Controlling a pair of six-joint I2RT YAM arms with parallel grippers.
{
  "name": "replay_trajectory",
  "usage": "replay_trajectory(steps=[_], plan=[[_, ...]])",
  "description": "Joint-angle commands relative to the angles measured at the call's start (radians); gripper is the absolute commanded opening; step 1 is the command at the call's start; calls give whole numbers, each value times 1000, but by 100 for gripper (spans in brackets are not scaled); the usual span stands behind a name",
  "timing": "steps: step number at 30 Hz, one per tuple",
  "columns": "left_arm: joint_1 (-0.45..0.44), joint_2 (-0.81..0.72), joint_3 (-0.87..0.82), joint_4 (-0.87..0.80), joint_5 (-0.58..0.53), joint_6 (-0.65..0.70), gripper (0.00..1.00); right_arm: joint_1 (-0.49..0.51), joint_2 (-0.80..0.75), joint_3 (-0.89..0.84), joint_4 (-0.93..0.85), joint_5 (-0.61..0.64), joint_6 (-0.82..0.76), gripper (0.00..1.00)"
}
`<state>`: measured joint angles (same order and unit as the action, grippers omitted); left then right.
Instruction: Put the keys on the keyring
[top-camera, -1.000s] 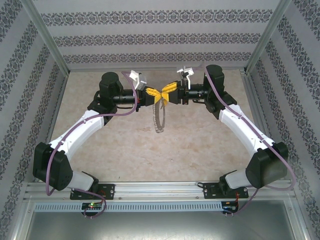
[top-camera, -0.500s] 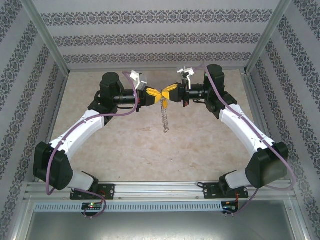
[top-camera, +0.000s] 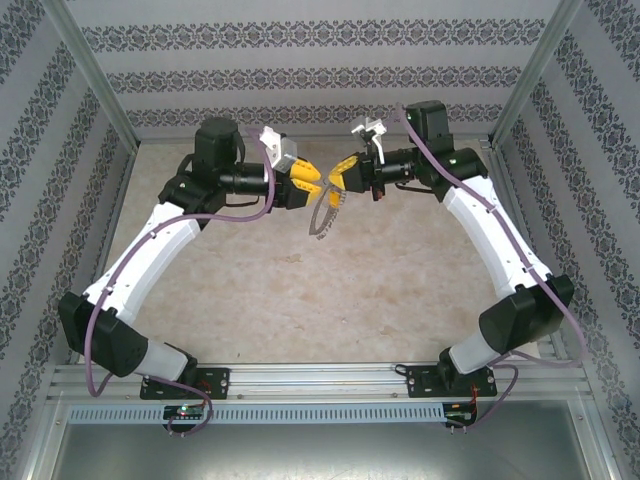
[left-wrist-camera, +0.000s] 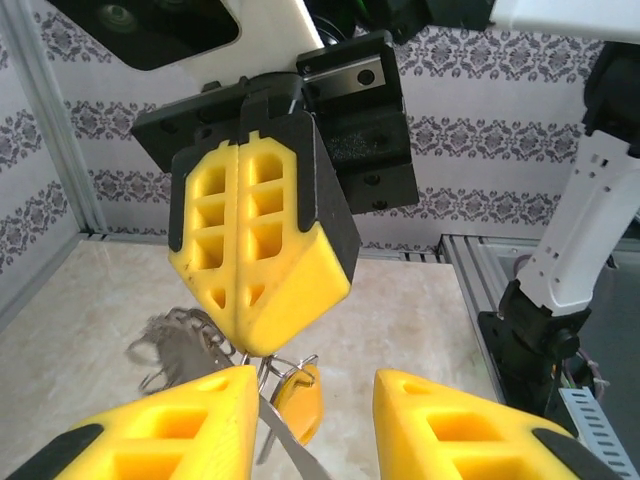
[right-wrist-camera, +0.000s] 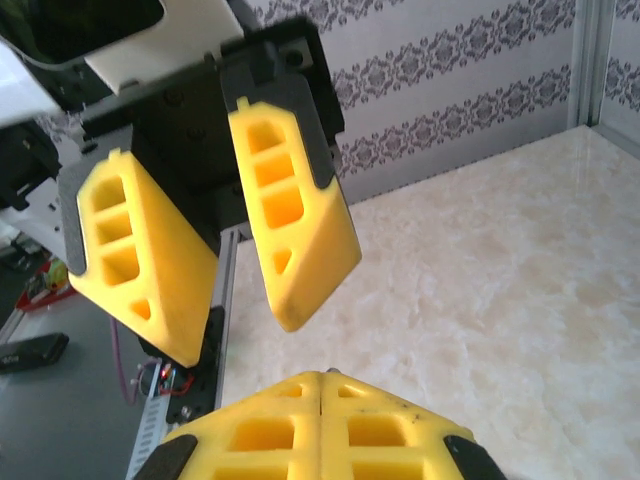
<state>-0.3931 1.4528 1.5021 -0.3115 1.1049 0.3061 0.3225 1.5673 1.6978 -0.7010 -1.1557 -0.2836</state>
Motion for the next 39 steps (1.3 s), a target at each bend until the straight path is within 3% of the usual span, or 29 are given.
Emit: replay_trajectory(steps=[1, 10, 39], plan=[[16, 52, 69, -204, 53, 133, 33, -1, 52, 126, -312, 36, -229, 0], [19, 159, 237, -423, 117, 246, 31, 38, 160, 319, -540, 109, -359, 0], [-1, 216, 219, -392, 178, 216, 26, 61, 151, 319, -468, 59, -318, 0]])
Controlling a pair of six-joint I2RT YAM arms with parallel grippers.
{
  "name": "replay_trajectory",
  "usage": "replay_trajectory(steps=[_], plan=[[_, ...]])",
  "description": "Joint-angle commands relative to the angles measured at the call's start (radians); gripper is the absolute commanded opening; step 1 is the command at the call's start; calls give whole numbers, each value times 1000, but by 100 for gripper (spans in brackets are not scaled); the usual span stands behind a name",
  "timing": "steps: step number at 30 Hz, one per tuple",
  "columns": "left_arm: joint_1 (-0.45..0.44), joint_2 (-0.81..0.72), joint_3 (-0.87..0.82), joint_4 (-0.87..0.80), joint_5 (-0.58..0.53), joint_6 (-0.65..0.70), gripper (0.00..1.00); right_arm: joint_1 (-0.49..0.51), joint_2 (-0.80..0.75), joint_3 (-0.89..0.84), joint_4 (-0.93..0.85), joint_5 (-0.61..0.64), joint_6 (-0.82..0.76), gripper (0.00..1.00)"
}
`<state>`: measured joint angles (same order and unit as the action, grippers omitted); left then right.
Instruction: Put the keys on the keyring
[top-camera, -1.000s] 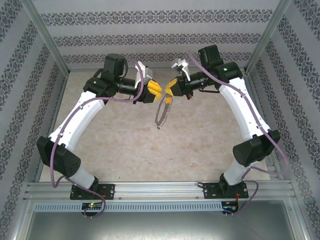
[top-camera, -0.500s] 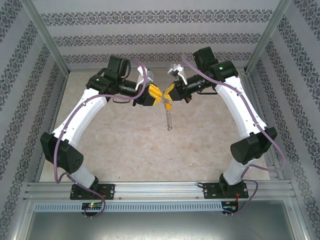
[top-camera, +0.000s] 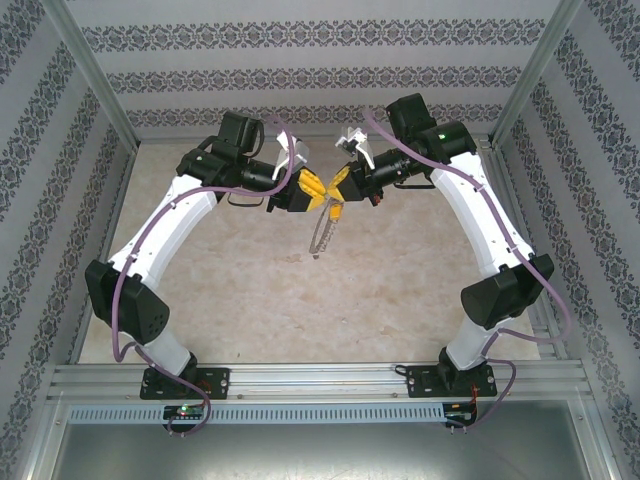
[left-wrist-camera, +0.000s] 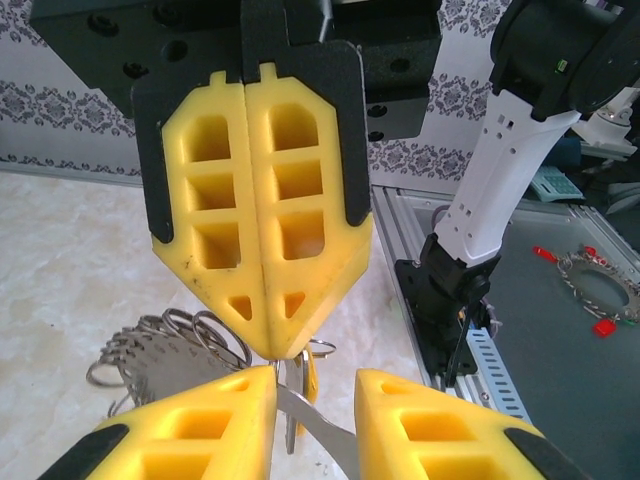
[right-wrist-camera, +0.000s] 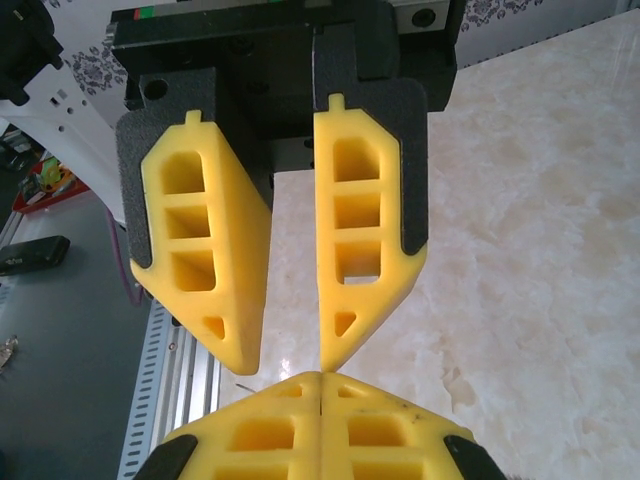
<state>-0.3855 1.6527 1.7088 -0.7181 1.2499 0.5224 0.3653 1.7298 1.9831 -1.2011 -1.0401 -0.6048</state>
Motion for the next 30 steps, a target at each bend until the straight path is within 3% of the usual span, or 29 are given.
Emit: replay_trajectory(steps=[1, 10, 14, 18, 22, 23, 24, 25, 30], plan=[[-12, 18, 11, 21, 35, -5, 26, 20, -12, 34, 32, -57, 4, 0], [-31, 34, 20, 40, 21, -18, 24, 26, -10, 32, 38, -53, 5, 0], [-31, 24, 5, 65, 16, -30, 17, 27, -13, 29, 43, -52, 6, 0], [-30, 12, -8, 90, 14, -44, 16, 26, -12, 28, 45, -52, 7, 0], [-30, 1, -19, 120, 7, -59, 0, 27, -13, 25, 47, -51, 7, 0], [-31, -6, -30, 141, 1, -71, 0, 22, -17, 21, 64, -45, 22, 3], [-31, -13, -40, 162, -3, -80, 0, 14, -29, 5, 98, -47, 48, 22], [-31, -22, -54, 189, -10, -94, 0, 0, -54, -33, 147, -51, 88, 33], [-31, -63, -114, 313, -37, -170, 0, -79, -274, -369, 562, -91, 348, 49]])
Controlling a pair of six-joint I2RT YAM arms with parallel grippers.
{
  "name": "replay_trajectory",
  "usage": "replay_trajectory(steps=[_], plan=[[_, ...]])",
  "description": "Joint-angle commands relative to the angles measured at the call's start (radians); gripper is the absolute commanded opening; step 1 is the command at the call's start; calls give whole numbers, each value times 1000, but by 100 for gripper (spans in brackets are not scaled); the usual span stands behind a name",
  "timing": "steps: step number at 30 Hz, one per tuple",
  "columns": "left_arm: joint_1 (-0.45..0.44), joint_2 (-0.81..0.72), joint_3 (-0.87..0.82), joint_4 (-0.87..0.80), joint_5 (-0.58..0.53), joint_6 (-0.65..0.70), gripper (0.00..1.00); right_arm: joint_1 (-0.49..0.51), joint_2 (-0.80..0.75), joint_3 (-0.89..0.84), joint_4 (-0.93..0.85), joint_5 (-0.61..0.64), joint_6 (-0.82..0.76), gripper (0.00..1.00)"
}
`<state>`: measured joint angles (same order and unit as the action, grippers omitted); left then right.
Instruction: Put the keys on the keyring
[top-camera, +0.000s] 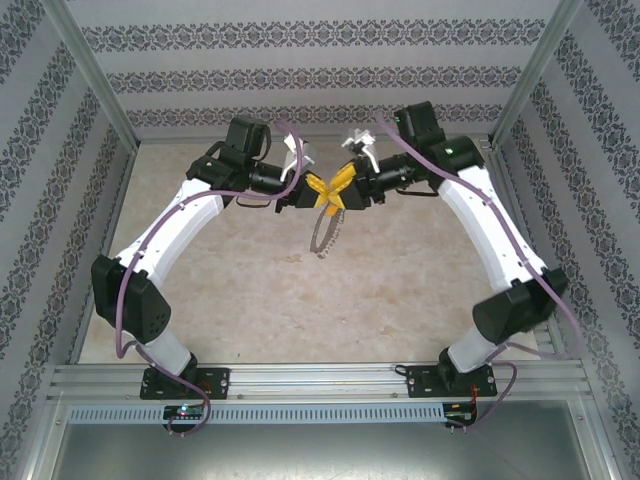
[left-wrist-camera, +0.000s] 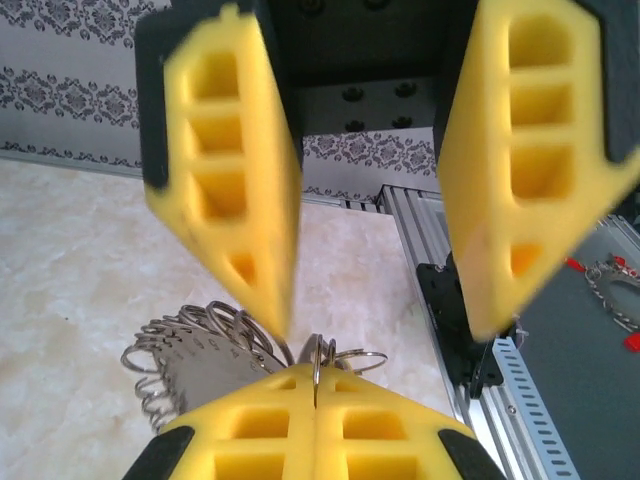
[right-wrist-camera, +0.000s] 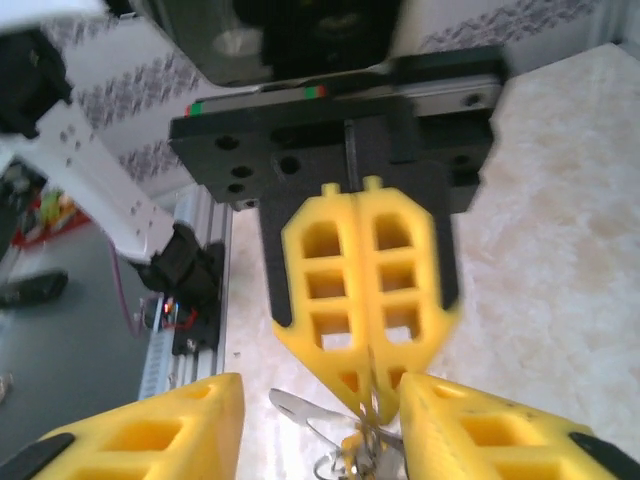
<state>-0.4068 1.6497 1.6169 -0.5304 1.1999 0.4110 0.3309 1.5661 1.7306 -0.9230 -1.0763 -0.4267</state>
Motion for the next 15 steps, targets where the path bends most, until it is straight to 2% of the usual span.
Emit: replay_trajectory(steps=[1, 5, 9, 12, 15], plan=[[-9, -68, -36, 150, 8, -73, 0, -52, -149, -173, 347, -55, 204, 50], [-10, -99, -89, 253, -5, -139, 0, -55, -272, -389, 578, -20, 339, 54], [-12, -126, -135, 365, -23, -216, 0, -37, -329, -554, 799, 13, 472, 54], [-13, -139, -157, 407, -32, -246, 0, -16, -342, -616, 909, 22, 522, 54], [-16, -144, -161, 414, -28, -256, 0, 4, -333, -627, 947, 38, 535, 54]])
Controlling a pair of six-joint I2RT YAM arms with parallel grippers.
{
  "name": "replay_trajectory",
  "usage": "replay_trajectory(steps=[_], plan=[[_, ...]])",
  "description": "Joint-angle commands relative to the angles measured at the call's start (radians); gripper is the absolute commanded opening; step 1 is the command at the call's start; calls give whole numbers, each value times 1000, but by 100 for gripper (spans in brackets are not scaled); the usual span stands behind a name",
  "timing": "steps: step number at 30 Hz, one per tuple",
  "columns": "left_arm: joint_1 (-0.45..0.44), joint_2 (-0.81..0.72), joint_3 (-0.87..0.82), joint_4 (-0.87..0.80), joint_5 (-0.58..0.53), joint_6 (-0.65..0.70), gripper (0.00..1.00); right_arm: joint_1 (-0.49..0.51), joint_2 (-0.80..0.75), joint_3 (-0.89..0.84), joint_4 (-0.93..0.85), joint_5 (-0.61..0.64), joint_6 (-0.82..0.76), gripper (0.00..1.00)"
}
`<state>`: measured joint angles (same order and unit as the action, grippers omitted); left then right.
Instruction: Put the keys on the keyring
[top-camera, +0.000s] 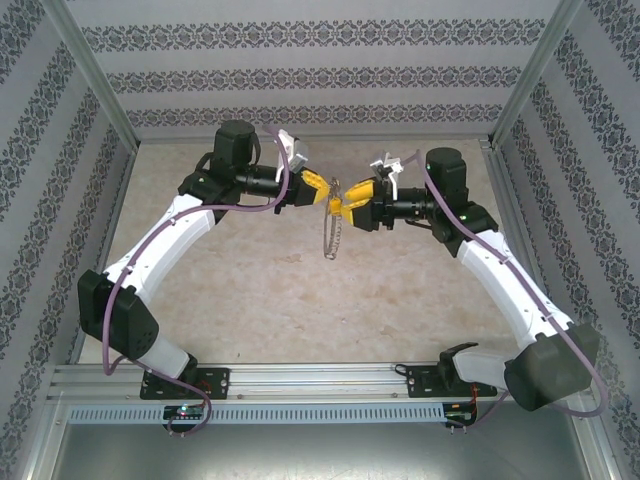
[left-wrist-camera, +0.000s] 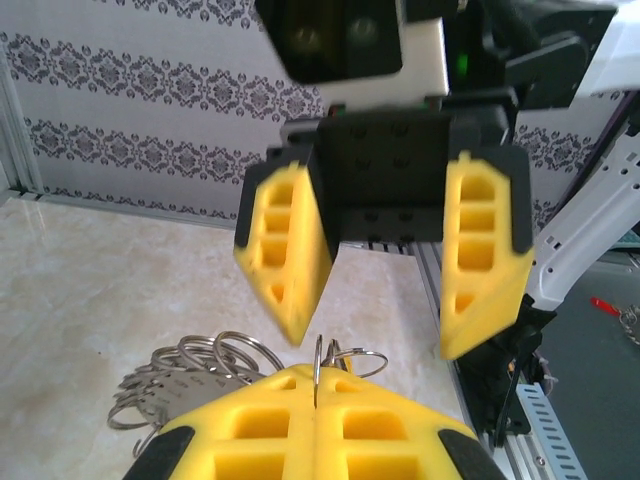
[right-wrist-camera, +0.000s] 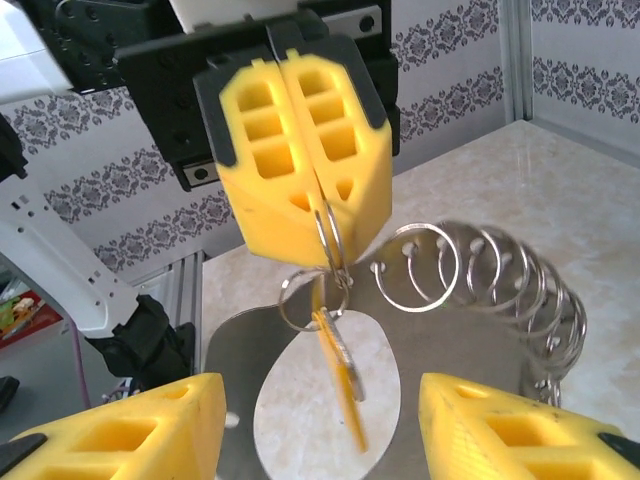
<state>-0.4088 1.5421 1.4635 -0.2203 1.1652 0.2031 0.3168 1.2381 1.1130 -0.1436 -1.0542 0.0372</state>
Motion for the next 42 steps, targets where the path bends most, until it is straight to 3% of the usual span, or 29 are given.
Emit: replay_trajectory(steps=[1, 6, 12, 17, 21, 26, 28, 34, 42], plan=[[-17, -37, -11, 112, 5, -54, 0, 23, 1, -7, 174, 16, 74, 54], [-22, -51, -34, 157, 4, -85, 0, 42, 48, 21, 193, 7, 79, 53], [-23, -55, -47, 179, -5, -99, 0, 44, 66, 22, 168, -4, 65, 37], [-24, -66, -55, 193, -12, -106, 0, 25, 32, -28, 167, -4, 62, 43], [-24, -66, -51, 200, -6, -114, 0, 21, 26, -47, 179, -10, 72, 42], [-24, -66, -51, 205, -5, -119, 0, 20, 33, -38, 180, -15, 76, 32], [-23, -65, -53, 206, -5, -121, 0, 19, 34, -34, 182, -19, 78, 21], [-23, -68, -69, 247, -21, -147, 0, 21, 29, -29, 164, -38, 75, 0], [-24, -71, -103, 349, -30, -210, 0, 71, 63, -1, 32, -34, -6, 0]])
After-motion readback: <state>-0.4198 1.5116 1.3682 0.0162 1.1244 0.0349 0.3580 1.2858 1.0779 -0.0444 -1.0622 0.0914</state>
